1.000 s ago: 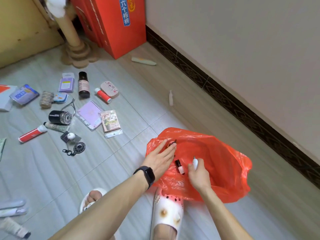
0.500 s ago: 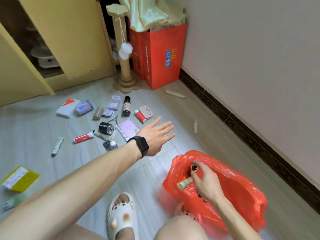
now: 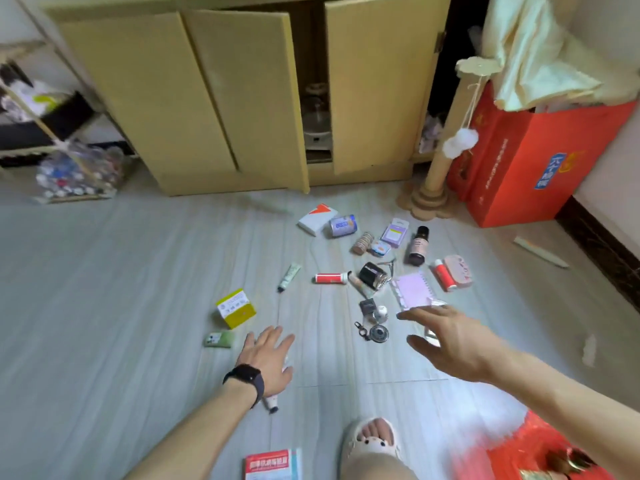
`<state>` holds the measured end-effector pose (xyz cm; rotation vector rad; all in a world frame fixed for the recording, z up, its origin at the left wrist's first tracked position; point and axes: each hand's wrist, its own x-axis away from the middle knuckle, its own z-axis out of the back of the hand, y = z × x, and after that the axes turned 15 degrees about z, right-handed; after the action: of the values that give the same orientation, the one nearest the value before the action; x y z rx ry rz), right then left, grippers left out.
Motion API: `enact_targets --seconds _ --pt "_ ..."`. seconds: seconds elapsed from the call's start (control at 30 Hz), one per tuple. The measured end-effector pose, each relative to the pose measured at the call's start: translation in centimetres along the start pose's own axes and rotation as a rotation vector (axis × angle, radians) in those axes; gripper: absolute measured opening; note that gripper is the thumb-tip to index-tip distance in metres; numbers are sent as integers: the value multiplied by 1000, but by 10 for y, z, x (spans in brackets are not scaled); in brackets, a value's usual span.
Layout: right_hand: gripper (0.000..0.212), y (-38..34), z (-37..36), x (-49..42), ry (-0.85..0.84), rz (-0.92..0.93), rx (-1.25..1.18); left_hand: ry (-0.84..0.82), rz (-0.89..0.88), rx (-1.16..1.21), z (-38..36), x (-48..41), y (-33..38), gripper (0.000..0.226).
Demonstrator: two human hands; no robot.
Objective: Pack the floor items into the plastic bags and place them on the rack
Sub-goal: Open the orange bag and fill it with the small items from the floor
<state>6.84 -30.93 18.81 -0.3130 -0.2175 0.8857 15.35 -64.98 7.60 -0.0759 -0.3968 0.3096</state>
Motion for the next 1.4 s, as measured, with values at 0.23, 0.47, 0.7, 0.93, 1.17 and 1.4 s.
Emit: enact_targets --seconds 0.23,0.47,0.7,0.93,1.17,1.4 --pt "54 -19 -142 -83 -332 -45 -150 -374 -84 -75 -108 38 -42 105" --pt "51 -5 -235 -102 -559 -187 -174 -398 -161 -92 -159 44 -19 87" --pt "53 3 -258 -96 -586 -183 -184 -310 -68 73 -154 13 -4 78" --pt "58 -6 -249 -110 -289 -429 -603 -108 39 550 -118 -16 69 79" --pt "49 29 -238 -86 198 -788 -708 136 223 517 -118 -30 54 48" --pt "35 48 -238 -37 239 -707 -326 -57 299 57 -153 -36 -25 38"
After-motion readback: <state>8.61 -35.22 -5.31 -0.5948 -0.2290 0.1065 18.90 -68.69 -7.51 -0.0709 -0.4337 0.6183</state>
